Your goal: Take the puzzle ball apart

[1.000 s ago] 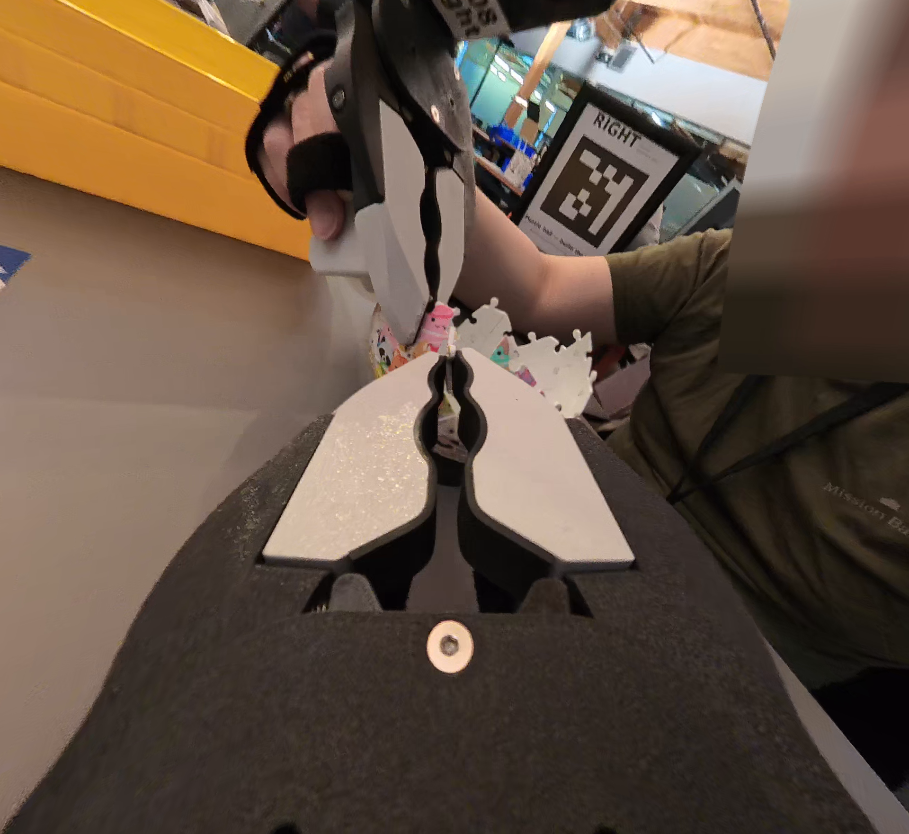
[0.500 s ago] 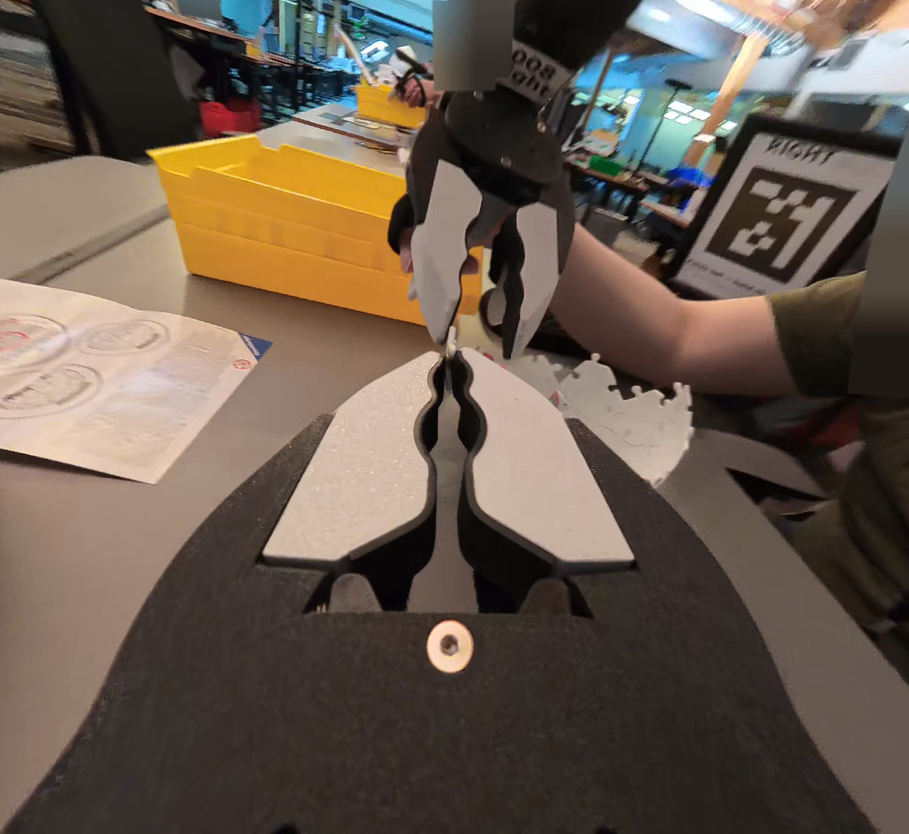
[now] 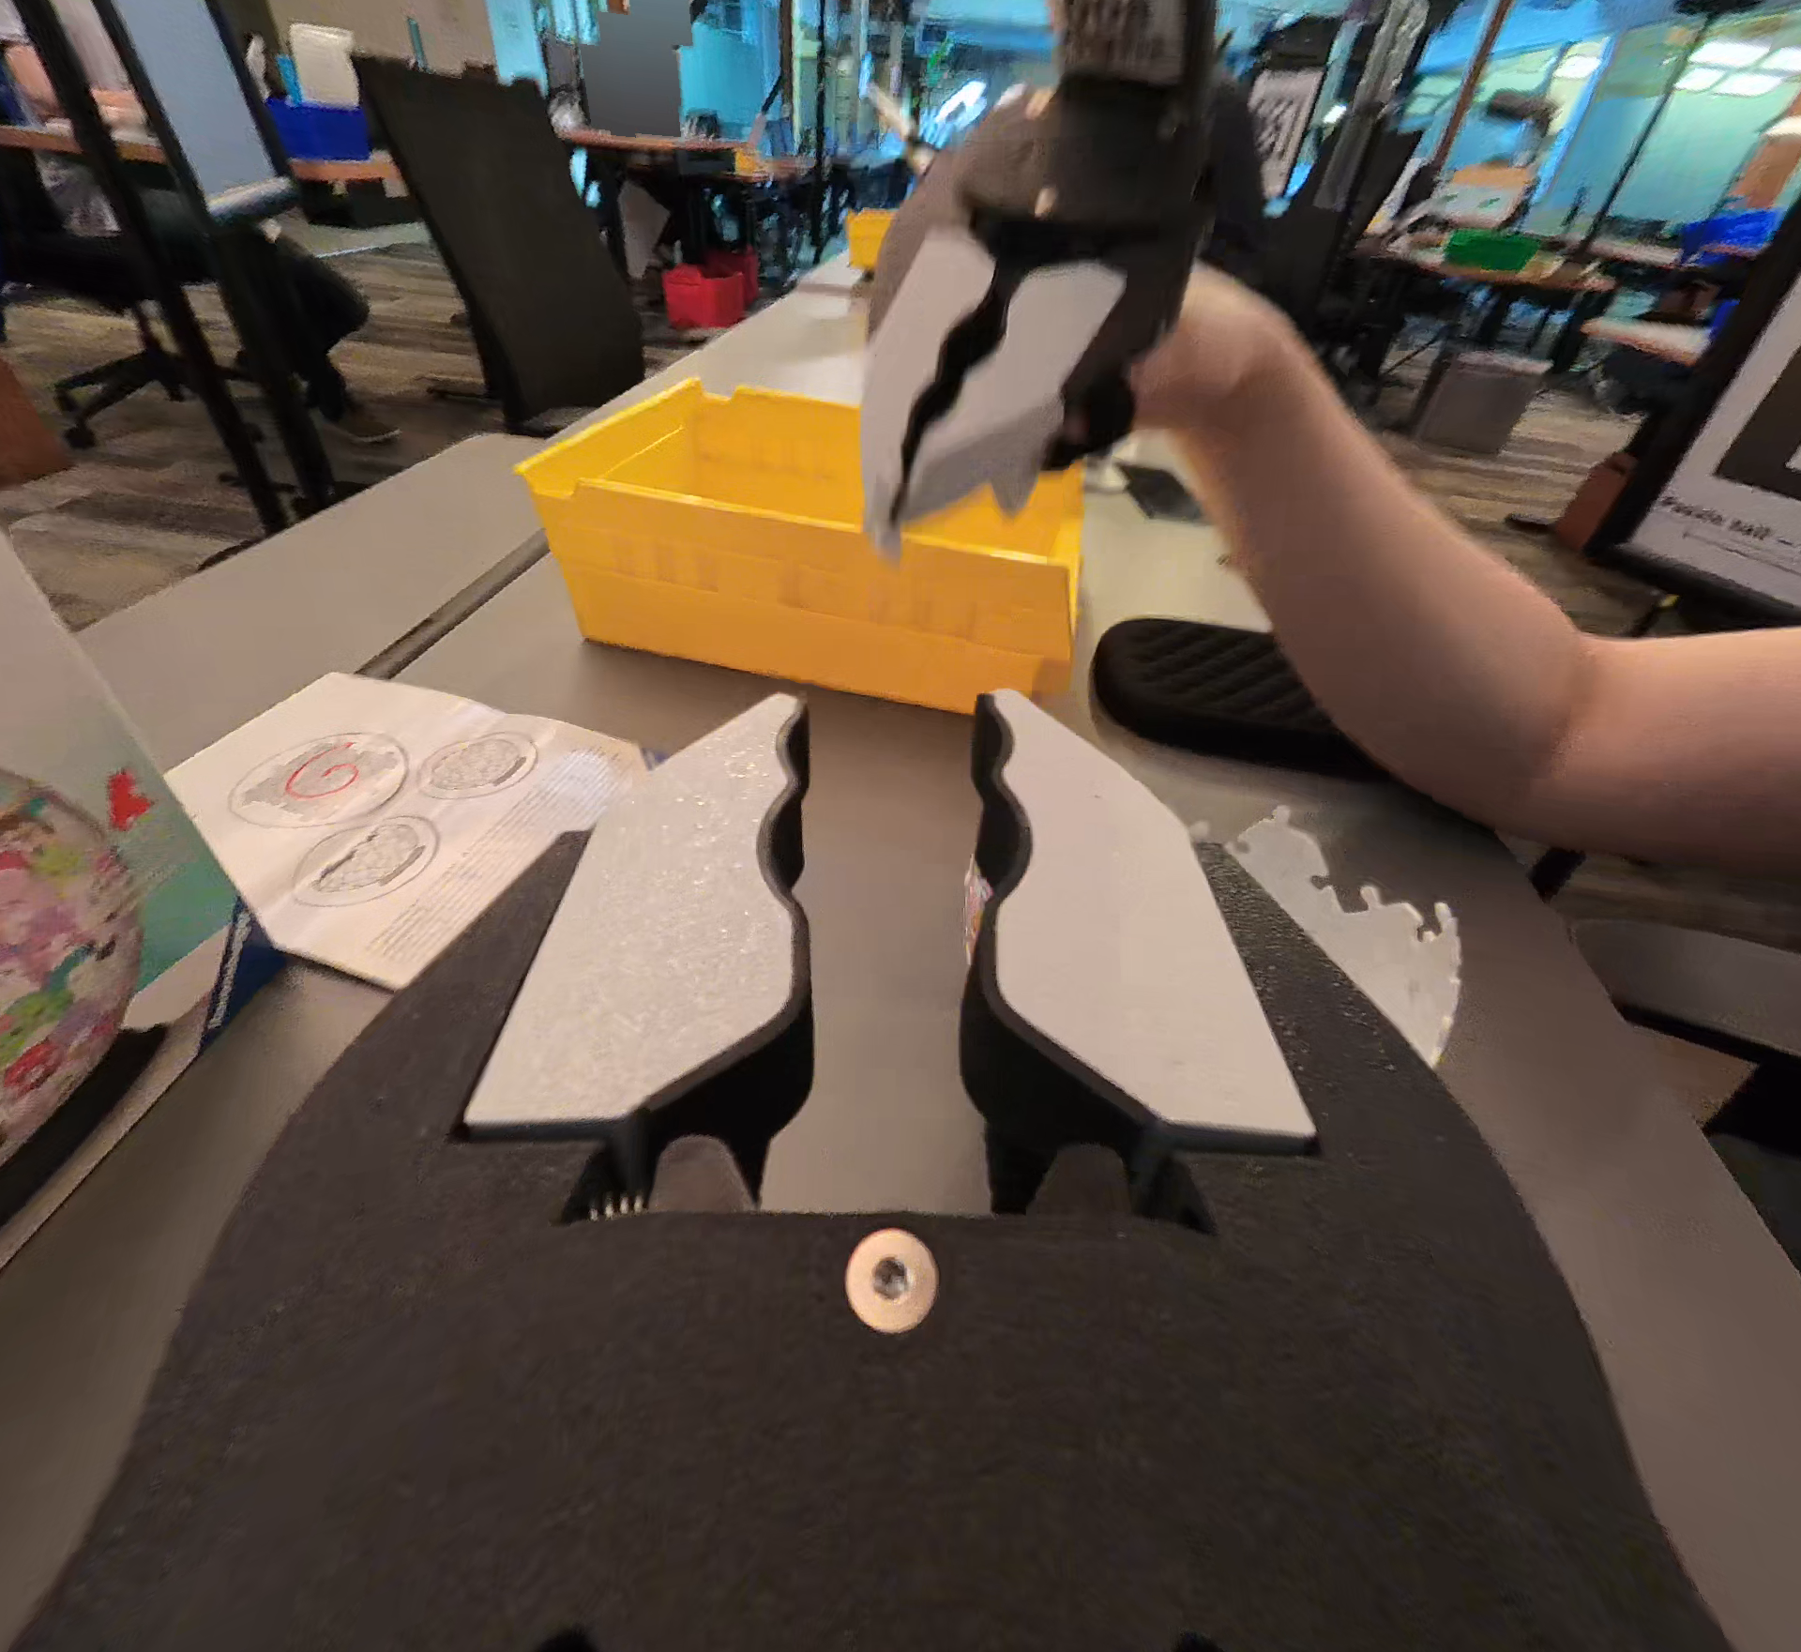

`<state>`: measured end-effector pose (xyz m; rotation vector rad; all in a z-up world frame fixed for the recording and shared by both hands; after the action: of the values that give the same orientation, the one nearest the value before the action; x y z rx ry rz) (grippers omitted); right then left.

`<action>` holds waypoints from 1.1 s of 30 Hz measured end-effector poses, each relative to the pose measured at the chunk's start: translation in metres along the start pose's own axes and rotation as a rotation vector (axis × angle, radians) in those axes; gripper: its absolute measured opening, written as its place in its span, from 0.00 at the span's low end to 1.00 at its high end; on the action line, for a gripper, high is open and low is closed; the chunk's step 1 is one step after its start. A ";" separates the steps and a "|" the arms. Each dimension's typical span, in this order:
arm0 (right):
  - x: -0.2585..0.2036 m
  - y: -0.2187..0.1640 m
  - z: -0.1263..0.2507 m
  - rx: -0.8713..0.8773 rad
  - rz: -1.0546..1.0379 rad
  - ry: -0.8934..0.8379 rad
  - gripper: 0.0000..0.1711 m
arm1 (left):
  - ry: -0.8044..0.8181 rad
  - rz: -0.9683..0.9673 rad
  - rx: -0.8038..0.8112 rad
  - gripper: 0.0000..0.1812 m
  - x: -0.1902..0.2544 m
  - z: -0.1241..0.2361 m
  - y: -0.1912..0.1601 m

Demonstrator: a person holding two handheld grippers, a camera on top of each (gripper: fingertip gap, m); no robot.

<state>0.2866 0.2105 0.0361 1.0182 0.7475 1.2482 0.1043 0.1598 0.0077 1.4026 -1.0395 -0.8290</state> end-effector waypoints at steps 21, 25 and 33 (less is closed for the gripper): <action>0.087 -0.086 0.119 -0.107 -0.331 -0.527 0.14 | 0.123 -0.080 -0.527 0.17 0.028 0.007 -0.014; 0.009 -0.015 0.065 0.140 0.056 0.016 0.14 | 0.146 -0.023 -0.511 0.15 0.032 0.017 -0.013; -0.089 -0.005 -0.056 0.025 0.425 0.496 0.14 | 0.126 0.043 -0.473 0.17 0.056 0.030 -0.049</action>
<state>0.2212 0.1352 0.0028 0.9225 0.9540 1.9044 0.1033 0.0949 -0.0391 1.0116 -0.7145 -0.8748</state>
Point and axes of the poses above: each gripper's, where its closed fingertips meet, z back along the fingers, y out of its top, x = y × z across the jaws, the point moved 6 cm from there along z, back along the fingers, and after that the axes turned 12 degrees about x, right-handed, at the moved point
